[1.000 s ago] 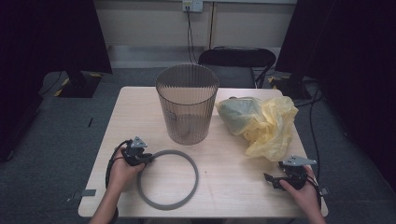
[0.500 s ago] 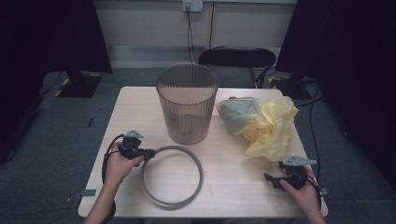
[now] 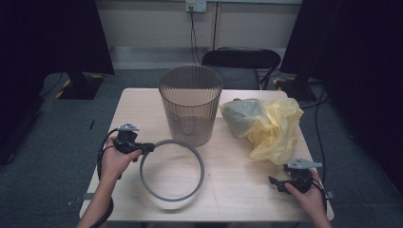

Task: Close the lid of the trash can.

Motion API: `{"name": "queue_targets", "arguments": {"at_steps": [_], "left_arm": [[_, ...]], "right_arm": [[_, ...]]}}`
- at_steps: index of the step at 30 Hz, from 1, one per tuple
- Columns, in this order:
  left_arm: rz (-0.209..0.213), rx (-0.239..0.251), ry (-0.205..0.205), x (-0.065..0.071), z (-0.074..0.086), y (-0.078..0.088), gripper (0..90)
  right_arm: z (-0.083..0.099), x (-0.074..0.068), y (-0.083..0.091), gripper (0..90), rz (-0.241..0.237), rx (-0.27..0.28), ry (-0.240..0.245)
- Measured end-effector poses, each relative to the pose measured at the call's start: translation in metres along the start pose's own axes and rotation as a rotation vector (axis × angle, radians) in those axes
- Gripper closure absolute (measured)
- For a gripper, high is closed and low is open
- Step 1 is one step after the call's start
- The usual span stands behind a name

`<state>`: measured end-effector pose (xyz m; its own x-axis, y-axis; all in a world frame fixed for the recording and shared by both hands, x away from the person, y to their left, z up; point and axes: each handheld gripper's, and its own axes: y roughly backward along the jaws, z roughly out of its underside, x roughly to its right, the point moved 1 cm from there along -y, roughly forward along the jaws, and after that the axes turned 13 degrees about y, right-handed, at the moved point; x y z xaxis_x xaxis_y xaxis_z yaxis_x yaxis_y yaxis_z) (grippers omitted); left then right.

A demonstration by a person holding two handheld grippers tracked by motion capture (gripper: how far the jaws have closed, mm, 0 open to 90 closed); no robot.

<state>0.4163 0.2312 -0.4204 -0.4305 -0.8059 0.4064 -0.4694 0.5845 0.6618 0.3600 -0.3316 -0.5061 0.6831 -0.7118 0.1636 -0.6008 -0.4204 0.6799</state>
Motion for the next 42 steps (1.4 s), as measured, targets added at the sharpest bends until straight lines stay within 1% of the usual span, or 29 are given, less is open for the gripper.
{"name": "queue_targets", "arguments": {"at_steps": [8,12,16,18,19,22,29,32,39,42], "left_arm": [[0.019,0.016,0.014,0.003,-0.012,0.015,83.9],[0.037,0.023,0.006,0.009,-0.021,0.025,83.9],[0.055,0.032,0.007,0.013,-0.028,0.033,83.9],[0.052,0.039,0.008,0.016,-0.032,0.037,83.9],[0.058,0.039,0.009,0.017,-0.034,0.038,83.9],[0.069,0.046,0.012,0.020,-0.040,0.042,83.9],[0.071,0.043,0.000,0.028,-0.051,0.049,83.9],[0.088,0.046,0.002,0.031,-0.054,0.050,83.9],[0.098,0.052,-0.004,0.036,-0.061,0.058,84.0],[0.106,0.058,0.004,0.037,-0.064,0.062,84.0]], "right_arm": [[0.000,0.000,0.000,14.4,-0.001,0.000,0.000],[0.000,0.000,0.000,14.4,-0.001,0.000,0.000],[0.000,0.000,0.000,14.4,-0.001,0.000,0.000],[0.000,0.000,0.000,14.4,-0.001,0.000,0.000],[0.000,0.000,0.000,14.4,-0.001,0.000,0.000],[0.000,0.000,0.000,14.3,-0.002,0.000,0.000],[0.000,0.000,0.000,14.3,-0.002,0.000,0.000],[0.000,0.000,0.000,14.3,-0.002,0.000,0.000],[0.000,0.000,0.000,14.3,-0.002,0.000,0.000],[0.000,0.000,0.000,14.3,-0.002,0.000,0.000]]}}
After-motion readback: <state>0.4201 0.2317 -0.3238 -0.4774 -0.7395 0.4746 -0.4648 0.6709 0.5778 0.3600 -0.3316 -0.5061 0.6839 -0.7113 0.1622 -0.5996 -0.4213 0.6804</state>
